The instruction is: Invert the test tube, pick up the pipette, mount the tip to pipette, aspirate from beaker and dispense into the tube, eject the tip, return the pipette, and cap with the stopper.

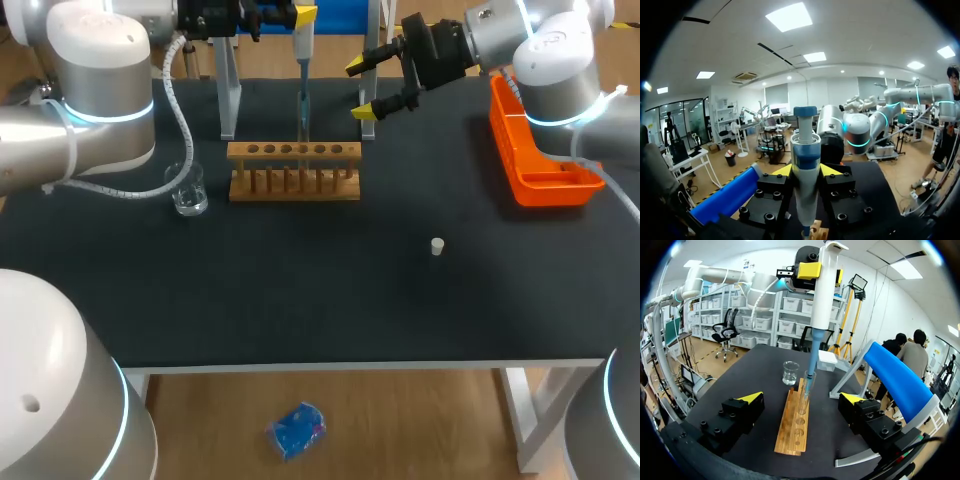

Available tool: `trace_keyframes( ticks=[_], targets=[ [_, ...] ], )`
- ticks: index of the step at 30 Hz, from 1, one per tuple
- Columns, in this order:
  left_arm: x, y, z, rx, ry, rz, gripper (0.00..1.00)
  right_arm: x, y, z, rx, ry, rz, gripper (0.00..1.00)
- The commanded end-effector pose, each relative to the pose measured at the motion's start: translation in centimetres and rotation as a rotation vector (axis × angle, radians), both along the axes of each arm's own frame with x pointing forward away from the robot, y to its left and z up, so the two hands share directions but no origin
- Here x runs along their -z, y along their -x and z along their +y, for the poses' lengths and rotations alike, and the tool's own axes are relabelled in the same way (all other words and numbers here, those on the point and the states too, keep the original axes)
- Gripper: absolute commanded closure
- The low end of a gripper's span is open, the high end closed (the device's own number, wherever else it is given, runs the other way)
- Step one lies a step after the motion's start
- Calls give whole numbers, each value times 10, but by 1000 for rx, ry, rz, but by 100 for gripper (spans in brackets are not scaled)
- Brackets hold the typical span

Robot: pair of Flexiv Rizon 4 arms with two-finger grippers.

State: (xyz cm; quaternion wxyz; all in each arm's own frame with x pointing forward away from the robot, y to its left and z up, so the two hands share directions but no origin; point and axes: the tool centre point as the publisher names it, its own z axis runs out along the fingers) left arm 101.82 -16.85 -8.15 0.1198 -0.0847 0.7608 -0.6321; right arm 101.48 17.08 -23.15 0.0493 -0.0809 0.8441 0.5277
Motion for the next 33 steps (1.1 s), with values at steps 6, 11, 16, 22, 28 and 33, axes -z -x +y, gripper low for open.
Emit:
trace_keyframes(
  ticks=[6,11,16,22,28,33],
  targets=[
    [0,0,0,0,0,-1,100,0,-1,-1,-3,2,1,0],
    [0,0,0,0,0,-1,100,0,-1,-1,-3,2,1,0],
    [0,0,0,0,0,-1,100,0,-1,-1,-3,2,1,0],
    [0,0,0,0,0,-1,100,0,-1,-1,-3,2,1,0],
    [0,0,0,0,0,-1,100,-2,-4,-5,13,21,0,0],
    [0,0,0,0,0,-1,100,-16,-18,-9,27,27,-12,0]
  ],
)
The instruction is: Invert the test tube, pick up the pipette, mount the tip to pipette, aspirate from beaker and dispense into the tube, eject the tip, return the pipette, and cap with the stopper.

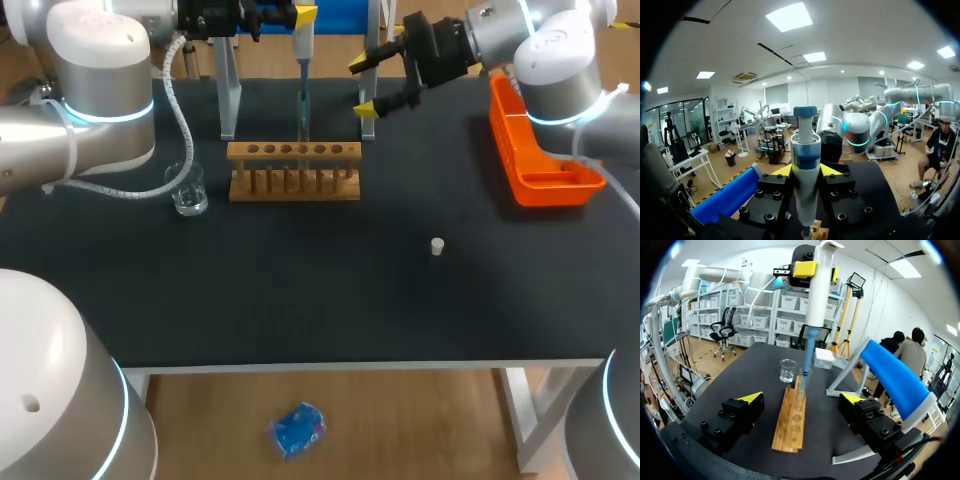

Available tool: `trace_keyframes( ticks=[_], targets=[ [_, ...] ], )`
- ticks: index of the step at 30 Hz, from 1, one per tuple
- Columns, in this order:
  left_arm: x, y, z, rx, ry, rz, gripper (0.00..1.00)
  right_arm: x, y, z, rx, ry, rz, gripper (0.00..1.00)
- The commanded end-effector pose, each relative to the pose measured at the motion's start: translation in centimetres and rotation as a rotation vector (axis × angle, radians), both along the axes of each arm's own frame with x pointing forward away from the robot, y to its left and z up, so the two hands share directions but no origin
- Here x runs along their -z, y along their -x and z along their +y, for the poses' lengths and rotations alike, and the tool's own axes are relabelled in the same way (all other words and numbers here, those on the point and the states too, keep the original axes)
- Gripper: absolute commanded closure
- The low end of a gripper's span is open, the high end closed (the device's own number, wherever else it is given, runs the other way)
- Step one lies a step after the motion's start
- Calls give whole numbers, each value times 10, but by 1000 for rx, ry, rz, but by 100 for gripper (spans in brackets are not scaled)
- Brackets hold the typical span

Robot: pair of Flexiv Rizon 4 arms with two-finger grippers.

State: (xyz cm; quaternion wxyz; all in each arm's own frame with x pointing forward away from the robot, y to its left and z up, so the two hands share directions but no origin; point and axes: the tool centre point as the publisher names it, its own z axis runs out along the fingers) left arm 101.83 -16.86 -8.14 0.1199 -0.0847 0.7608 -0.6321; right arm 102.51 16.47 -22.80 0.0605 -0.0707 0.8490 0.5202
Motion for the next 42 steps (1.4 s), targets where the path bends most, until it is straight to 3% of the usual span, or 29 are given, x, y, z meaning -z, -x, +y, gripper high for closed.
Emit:
trace_keyframes(
  ticks=[1,13,23,42],
  targets=[
    [0,0,0,0,0,-1,100,-16,-10,-4,-1,12,-7,0],
    [0,0,0,0,0,-1,100,-64,-38,-10,-4,29,-39,0],
    [0,0,0,0,0,-1,100,-123,-29,-4,-59,87,-103,0],
    [0,0,0,0,0,-1,100,-126,-31,-4,-62,98,-98,0]
  ],
)
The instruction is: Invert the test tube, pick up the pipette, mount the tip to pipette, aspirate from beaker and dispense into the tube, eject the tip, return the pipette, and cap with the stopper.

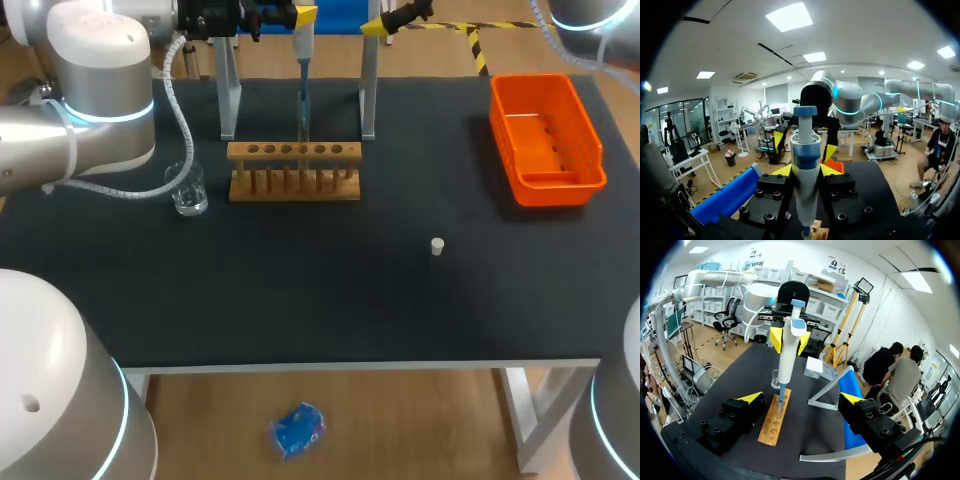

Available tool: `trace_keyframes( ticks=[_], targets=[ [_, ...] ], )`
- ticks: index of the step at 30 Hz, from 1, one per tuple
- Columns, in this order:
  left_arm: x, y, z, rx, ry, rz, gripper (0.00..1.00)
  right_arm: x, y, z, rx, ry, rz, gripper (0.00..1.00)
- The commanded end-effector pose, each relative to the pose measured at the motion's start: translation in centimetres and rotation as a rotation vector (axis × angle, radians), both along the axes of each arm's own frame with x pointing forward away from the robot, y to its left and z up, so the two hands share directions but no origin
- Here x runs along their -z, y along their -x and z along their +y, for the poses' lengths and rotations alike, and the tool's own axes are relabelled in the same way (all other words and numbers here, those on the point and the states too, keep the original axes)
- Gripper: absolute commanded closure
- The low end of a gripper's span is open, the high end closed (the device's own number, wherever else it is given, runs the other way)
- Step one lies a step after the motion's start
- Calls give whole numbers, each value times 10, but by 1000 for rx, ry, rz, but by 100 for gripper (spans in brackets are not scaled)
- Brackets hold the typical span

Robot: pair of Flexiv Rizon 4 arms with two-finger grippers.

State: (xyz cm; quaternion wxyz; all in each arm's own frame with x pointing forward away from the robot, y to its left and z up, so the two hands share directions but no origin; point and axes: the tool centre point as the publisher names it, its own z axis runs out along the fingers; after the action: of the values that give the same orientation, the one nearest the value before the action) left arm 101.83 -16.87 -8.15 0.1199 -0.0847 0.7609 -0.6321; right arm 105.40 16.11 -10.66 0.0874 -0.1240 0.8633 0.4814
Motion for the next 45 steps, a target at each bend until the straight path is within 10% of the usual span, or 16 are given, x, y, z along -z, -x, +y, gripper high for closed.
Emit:
trace_keyframes(
  ticks=[1,19,45],
  targets=[
    [0,0,0,0,0,-1,100,-8,-3,-1,-8,19,9,0],
    [0,0,0,0,0,-1,100,-91,-10,-7,-95,161,148,0],
    [0,0,0,0,0,-1,100,-97,-2,2,-65,173,161,0]
  ],
)
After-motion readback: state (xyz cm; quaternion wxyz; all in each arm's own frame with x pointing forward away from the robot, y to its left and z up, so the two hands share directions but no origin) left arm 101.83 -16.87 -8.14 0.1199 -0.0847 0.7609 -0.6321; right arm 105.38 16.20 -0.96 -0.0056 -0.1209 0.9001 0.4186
